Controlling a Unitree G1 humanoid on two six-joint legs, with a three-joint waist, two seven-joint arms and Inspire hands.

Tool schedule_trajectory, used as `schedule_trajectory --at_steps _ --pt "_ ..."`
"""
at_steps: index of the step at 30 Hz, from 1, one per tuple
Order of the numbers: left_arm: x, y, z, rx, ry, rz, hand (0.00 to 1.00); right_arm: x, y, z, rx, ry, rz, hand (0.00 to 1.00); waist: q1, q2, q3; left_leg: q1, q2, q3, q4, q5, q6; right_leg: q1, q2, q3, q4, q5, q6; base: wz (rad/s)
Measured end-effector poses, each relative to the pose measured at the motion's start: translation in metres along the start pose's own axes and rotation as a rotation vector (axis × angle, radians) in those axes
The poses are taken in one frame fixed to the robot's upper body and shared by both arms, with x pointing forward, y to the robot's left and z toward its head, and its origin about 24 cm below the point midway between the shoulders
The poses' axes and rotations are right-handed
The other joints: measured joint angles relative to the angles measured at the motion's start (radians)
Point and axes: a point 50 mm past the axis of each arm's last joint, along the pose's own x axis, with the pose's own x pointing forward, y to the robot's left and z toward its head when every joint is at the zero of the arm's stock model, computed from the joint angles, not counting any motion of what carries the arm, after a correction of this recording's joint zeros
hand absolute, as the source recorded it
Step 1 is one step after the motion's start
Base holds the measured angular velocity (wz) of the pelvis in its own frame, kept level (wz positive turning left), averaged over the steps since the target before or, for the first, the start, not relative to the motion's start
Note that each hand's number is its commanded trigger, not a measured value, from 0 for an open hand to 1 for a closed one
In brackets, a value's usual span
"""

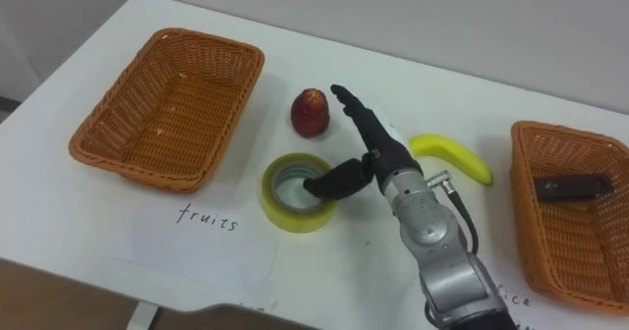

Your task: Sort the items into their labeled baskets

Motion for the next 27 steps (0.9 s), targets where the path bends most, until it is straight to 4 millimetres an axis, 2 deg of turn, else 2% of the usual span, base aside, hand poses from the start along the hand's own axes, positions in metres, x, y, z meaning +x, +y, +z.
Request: schedule_trajectory --at_steps 7,18,27 --pt "0.0 0.002 0.003 0.0 -0.004 0.015 0.0 0.007 0.015 -0.005 -0.019 0.035 0.024 0.0 0.001 0.0 -0.0004 0.0 0.0 -0.001 0.001 0.001 0.0 0.0 -0.003 0.002 0.0 0.0 0.0 0.0" --pt "0.001 0.005 0.01 -0.007 -0.024 0.003 0.0 0.007 0.018 -0.006 -0.119 0.052 0.048 0.0 0.0 0.0 -0.0012 -0.004 -0.001 -0.003 0.004 0.001 -0.001 0.002 0.001 -0.003 0.002 0.0 0.0 0.0" --pt "0.001 0.005 0.013 -0.011 -0.037 -0.017 0.0 0.007 0.019 -0.006 -0.161 0.064 0.089 0.0 -0.002 -0.011 -0.0088 -0.003 -0.002 -0.006 0.004 0.001 -0.001 0.006 0.0 -0.005 0.002 0.0 0.0 0.0"
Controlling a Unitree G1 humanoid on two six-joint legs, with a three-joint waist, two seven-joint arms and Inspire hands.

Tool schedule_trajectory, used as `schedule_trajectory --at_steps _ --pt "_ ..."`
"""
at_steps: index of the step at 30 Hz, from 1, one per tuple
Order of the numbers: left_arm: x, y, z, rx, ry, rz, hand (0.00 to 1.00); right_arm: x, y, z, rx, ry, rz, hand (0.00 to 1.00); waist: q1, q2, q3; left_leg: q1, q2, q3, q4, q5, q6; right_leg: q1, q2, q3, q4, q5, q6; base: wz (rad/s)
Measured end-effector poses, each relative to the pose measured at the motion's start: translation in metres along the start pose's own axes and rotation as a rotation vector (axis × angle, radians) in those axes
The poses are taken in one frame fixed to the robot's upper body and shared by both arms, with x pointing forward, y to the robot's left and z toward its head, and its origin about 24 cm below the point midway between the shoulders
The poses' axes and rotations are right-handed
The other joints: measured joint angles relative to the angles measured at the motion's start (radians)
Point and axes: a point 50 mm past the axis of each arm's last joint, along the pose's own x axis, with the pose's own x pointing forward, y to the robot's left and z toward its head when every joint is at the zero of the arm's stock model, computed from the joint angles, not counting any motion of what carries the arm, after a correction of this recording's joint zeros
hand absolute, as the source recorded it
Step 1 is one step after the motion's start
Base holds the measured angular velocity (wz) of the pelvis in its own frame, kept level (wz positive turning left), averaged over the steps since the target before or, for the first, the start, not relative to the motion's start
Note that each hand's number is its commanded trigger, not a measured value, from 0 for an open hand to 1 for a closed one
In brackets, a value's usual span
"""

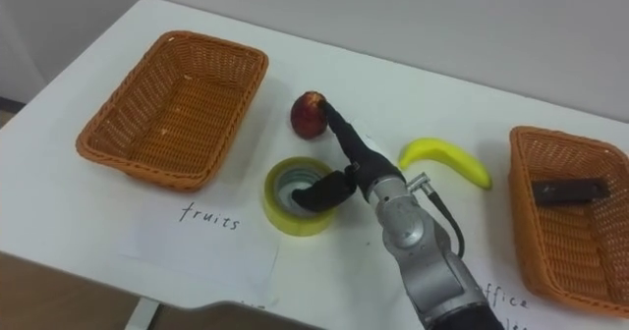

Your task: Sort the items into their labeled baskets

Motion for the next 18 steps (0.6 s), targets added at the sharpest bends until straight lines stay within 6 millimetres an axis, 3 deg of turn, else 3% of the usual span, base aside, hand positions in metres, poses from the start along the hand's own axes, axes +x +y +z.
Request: schedule_trajectory --at_steps 18 --pt "-0.0006 -0.0024 -0.0048 0.003 0.013 -0.03 0.0 -0.0004 0.0034 0.002 -0.026 0.013 0.116 0.0 -0.001 -0.009 0.0038 0.005 0.0 0.001 0.003 0.0 0.0 0.001 0.001 0.007 0.0 0.0 0.0 0.0"
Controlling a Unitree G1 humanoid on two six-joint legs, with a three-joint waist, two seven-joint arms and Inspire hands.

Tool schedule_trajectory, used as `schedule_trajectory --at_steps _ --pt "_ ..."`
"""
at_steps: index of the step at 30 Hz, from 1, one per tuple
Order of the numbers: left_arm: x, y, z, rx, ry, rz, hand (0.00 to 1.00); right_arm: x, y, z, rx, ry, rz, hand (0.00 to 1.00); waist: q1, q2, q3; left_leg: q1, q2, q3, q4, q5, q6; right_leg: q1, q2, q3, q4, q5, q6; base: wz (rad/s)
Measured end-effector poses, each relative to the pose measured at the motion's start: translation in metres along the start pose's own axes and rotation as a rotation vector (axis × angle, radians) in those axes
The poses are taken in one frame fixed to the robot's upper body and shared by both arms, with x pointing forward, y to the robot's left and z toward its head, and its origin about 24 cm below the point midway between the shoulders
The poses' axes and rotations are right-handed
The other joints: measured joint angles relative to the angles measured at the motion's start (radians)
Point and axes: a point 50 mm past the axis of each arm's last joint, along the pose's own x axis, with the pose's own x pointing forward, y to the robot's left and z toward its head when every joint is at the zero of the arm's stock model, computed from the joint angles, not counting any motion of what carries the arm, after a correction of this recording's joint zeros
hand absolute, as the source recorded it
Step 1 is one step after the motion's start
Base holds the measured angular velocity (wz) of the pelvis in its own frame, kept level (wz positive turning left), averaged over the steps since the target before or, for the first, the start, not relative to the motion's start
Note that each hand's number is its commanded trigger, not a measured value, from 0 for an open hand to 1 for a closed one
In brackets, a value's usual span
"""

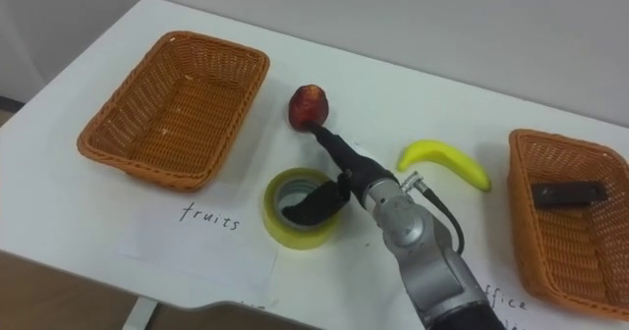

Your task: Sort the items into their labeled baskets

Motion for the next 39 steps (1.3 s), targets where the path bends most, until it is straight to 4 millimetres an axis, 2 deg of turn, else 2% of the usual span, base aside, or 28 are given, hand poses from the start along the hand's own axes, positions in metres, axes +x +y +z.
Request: schedule_trajectory --at_steps 12,13,14,15,28,39 --pt "0.0002 0.001 0.0011 -0.001 -0.004 0.014 0.0 -0.0005 0.0001 0.0025 0.001 -0.012 0.01 0.0 -0.002 -0.002 0.0019 0.0 0.0 0.0 -0.001 0.0 0.0 0.0 -0.001 0.002 -0.001 0.0 0.0 0.0" --pt "0.0003 0.0013 0.0018 -0.001 -0.006 0.015 0.0 -0.0005 0.0002 0.0025 0.0 -0.012 0.012 0.42 -0.002 -0.001 0.0019 0.0 0.0 0.0 -0.001 0.0 0.0 0.0 -0.001 0.002 -0.001 0.0 0.0 0.0" --pt "0.0002 0.0011 0.0012 0.0 -0.004 0.015 0.0 -0.0005 0.0003 0.0025 0.0 -0.012 0.014 0.67 -0.003 -0.001 0.002 0.0 0.0 0.0 -0.001 0.0 0.0 0.0 -0.001 0.001 -0.001 0.0 0.0 0.0" --pt "0.0001 0.001 0.0005 0.0 -0.003 0.014 0.0 -0.0007 0.0005 0.0022 0.001 -0.011 0.015 1.0 -0.003 -0.001 0.0021 0.001 0.0 0.0 -0.001 0.0 0.0 0.001 -0.001 0.001 -0.001 0.0 0.0 0.0" --pt "0.0 0.0023 -0.0043 -0.011 0.013 0.018 0.0 -0.0028 -0.0078 -0.0005 -0.064 0.01 -0.022 1.0 -0.002 0.003 -0.0008 0.018 0.001 0.0 -0.01 0.001 0.001 0.013 0.001 0.001 -0.003 0.0 0.0 0.0" --pt "0.0 0.0033 -0.0053 -0.015 0.017 0.022 0.0 -0.0032 -0.0057 -0.0019 -0.093 0.024 0.014 1.0 -0.002 0.005 -0.001 0.033 0.001 0.0 -0.014 0.001 0.001 0.026 0.001 0.004 -0.004 0.0 0.0 0.0"
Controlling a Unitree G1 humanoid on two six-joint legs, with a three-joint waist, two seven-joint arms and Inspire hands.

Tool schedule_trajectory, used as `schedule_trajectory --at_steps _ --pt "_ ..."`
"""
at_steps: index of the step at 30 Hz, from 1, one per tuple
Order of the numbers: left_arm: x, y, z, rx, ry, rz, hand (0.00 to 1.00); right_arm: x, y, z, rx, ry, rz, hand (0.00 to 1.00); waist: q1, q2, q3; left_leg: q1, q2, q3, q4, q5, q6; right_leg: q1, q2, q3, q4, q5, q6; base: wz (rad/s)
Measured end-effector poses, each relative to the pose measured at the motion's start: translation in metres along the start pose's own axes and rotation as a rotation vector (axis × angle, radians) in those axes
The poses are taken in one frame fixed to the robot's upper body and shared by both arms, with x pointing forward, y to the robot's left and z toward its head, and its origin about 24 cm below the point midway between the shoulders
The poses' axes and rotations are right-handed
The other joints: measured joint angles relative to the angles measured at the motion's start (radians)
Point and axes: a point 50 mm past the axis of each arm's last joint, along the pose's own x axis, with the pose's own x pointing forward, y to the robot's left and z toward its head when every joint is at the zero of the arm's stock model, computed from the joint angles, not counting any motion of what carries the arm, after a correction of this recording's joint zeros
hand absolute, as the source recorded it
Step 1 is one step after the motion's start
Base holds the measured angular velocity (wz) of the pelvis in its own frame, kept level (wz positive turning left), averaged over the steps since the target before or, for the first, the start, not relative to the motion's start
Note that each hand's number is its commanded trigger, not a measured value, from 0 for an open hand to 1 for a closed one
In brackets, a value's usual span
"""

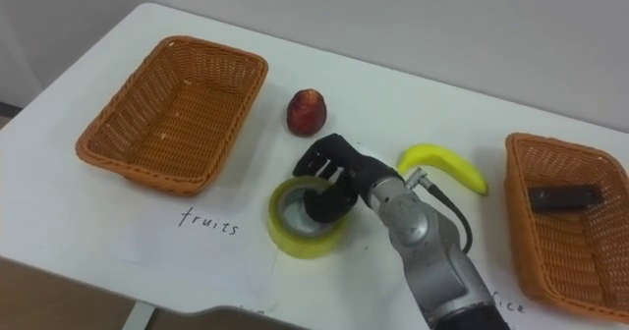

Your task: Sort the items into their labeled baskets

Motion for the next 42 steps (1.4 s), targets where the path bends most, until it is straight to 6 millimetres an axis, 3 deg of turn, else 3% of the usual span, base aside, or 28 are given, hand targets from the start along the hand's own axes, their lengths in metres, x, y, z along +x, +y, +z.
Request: schedule_trajectory --at_steps 21,23,32,37,42 --pt "0.0 0.0 0.0 -0.007 0.002 -0.003 0.0 -0.002 -0.003 -0.003 0.03 -0.001 -0.006 1.0 -0.009 -0.003 -0.0013 -0.001 0.0 0.0 0.003 0.0 0.0 0.0 -0.001 0.001 -0.001 0.0 0.0 0.0" --pt "0.001 0.001 -0.001 -0.019 0.003 -0.004 0.0 -0.004 -0.008 -0.001 0.015 -0.01 -0.017 1.0 -0.021 -0.003 -0.0013 -0.004 -0.001 -0.001 0.002 0.0 0.0 0.001 -0.001 0.001 -0.004 0.0 0.0 0.0" --pt "0.001 0.003 -0.009 -0.062 0.027 0.001 0.0 -0.031 -0.064 0.017 -0.017 -0.12 -0.258 1.0 -0.075 -0.001 -0.0012 0.005 0.0 0.018 0.0 0.001 0.0 0.0 0.0 0.024 -0.014 0.001 0.002 -0.05" --pt "0.003 0.011 -0.008 -0.092 0.008 0.04 0.0 -0.043 -0.087 0.005 -0.026 -0.091 -0.337 1.0 -0.106 -0.006 -0.0051 0.016 0.001 0.036 -0.004 0.001 0.0 0.0 0.0 0.047 -0.012 0.002 0.003 -0.13" --pt "0.002 0.011 -0.01 -0.08 0.008 0.069 0.0 -0.05 -0.096 -0.003 -0.046 -0.06 -0.368 1.0 -0.129 -0.007 -0.0063 0.031 0.004 0.051 -0.009 0.001 0.0 0.004 0.003 0.057 -0.006 0.003 0.003 -0.09"
